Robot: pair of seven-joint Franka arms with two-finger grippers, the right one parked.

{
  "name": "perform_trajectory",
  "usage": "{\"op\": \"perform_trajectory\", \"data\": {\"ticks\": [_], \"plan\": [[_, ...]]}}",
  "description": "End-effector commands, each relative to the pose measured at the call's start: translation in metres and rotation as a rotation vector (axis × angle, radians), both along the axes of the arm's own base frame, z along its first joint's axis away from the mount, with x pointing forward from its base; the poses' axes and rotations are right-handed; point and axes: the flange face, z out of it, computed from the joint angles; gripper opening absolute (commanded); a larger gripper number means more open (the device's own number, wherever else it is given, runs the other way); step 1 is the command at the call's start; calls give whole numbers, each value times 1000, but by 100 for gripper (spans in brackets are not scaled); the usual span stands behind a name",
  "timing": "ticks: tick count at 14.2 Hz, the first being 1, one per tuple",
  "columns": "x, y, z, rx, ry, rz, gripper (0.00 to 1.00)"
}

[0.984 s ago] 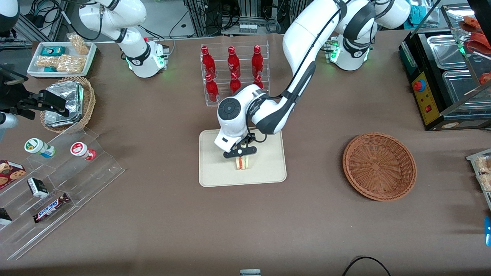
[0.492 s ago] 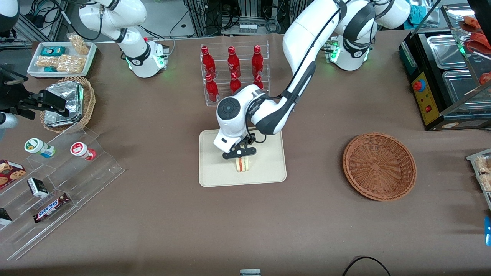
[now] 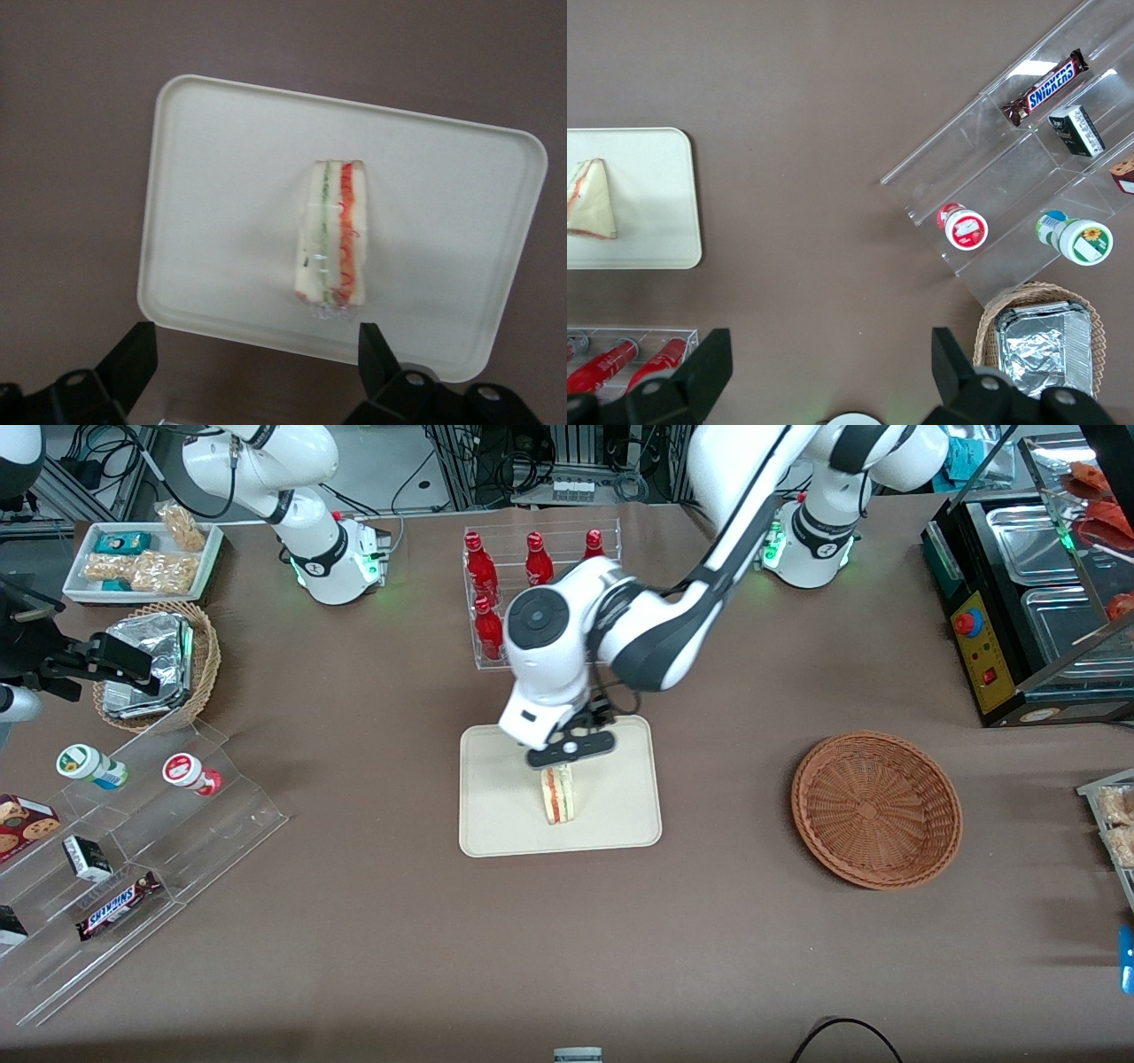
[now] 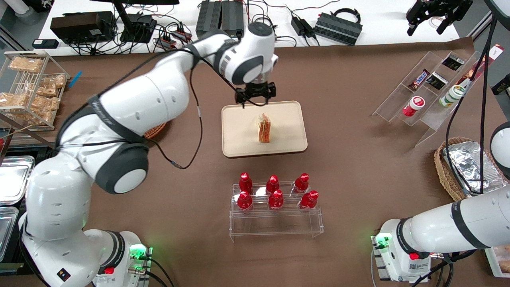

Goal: Place sandwich from basket to tray

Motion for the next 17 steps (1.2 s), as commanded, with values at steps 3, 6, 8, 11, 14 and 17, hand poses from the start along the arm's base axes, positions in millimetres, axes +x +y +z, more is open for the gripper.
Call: {"op": "perform_trajectory", "data": {"ticks": [3,6,8,11,14,17], "plan": [[18,98,9,47,56,-7,100],[29,165,25,39,80,-64,100],[33,209,35,32,93,-92,100],[31,265,51,19,106,-152,100],[27,313,67,2,108,-215,100],[25,356,95,-11,123,-286,100]]}}
